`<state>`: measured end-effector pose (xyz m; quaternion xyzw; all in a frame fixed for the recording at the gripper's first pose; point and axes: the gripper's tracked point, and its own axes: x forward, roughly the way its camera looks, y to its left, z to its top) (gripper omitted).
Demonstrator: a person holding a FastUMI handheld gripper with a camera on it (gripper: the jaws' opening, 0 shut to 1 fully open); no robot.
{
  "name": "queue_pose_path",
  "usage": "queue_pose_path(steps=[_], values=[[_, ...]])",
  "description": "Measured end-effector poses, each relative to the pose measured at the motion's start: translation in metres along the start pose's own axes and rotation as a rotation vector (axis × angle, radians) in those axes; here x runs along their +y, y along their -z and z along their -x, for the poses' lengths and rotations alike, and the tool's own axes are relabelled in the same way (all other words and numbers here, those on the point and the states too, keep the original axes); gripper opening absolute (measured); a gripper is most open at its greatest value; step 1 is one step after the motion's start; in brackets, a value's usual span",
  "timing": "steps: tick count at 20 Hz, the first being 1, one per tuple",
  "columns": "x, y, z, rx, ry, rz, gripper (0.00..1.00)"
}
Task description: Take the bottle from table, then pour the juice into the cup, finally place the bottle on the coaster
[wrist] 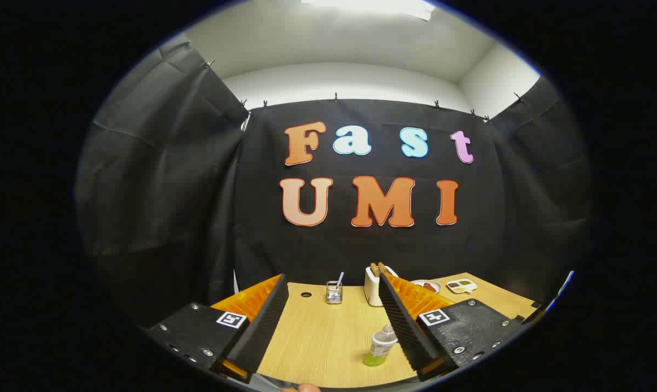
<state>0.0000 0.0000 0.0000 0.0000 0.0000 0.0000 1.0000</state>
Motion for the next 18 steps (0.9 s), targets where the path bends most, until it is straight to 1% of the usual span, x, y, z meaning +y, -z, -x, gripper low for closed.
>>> queue_pose_path(steps=[3,11,18], values=[[0.001,0.003,-0.003,0.002,0.006,0.008,0.99],[0.003,0.032,-0.015,0.057,0.008,0.024,0.99],[0.01,0.024,-0.014,0.031,-0.012,0.001,0.99]])
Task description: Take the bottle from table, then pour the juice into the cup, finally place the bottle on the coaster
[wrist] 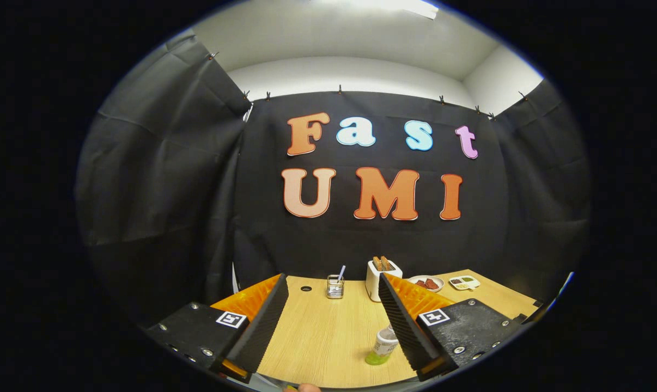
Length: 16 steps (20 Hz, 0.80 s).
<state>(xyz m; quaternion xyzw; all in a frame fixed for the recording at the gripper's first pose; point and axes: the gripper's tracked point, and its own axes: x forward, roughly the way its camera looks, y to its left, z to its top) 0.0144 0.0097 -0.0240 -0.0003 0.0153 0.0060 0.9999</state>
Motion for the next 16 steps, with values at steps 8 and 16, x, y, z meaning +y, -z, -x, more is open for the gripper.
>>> queue_pose_path(steps=[8,16], values=[[-0.007,0.006,-0.002,-0.006,0.011,-0.01,0.99],[-0.033,0.049,-0.007,0.009,0.033,-0.035,0.99]])
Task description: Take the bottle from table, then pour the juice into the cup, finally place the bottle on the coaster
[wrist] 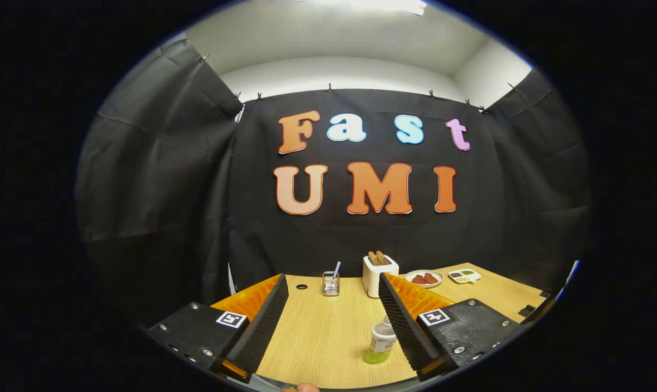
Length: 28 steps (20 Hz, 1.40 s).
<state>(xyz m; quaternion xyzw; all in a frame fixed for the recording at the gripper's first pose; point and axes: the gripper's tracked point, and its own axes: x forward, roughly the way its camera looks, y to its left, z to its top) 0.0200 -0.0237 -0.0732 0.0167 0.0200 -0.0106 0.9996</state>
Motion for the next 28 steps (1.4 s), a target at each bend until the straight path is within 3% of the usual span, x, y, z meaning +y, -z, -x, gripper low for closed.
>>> queue_pose_path(steps=[4,11,20,28], values=[[-0.04,0.04,-0.007,0.095,0.077,0.018,0.99],[-0.074,0.098,-0.026,0.25,0.14,0.045,0.99],[-0.087,0.173,-0.052,0.46,0.158,0.008,0.99],[-0.084,0.201,-0.078,0.562,0.136,0.008,1.0]])
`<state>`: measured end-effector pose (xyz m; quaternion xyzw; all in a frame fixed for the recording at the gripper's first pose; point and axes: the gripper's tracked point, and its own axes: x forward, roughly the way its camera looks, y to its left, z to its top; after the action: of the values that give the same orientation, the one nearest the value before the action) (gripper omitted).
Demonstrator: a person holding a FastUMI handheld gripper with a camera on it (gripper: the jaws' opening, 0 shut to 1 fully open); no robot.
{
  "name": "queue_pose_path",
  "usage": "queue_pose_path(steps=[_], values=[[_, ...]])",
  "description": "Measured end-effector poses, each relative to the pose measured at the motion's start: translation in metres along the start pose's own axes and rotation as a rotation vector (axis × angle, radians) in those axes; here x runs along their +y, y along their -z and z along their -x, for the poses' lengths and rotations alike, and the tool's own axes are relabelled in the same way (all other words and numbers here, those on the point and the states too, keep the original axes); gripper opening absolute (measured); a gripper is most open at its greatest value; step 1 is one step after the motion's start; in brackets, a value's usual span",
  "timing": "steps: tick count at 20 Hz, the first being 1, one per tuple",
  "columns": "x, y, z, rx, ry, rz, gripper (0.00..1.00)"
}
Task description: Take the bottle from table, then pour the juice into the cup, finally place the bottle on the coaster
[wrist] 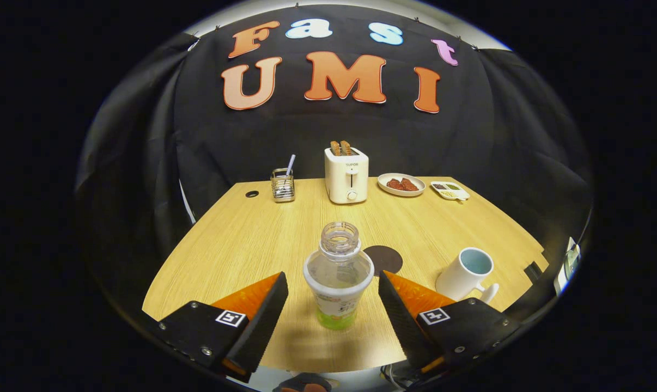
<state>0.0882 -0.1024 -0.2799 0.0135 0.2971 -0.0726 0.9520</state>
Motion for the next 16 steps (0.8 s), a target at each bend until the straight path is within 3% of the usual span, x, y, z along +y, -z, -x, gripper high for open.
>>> queue_pose_path(steps=[6,9,16], values=[[-0.011,-0.006,-0.017,-0.03,0.024,-0.037,0.97],[-0.015,-0.009,-0.024,-0.051,0.035,-0.052,0.75],[-0.033,-0.007,-0.021,-0.062,0.087,-0.082,0.64]])
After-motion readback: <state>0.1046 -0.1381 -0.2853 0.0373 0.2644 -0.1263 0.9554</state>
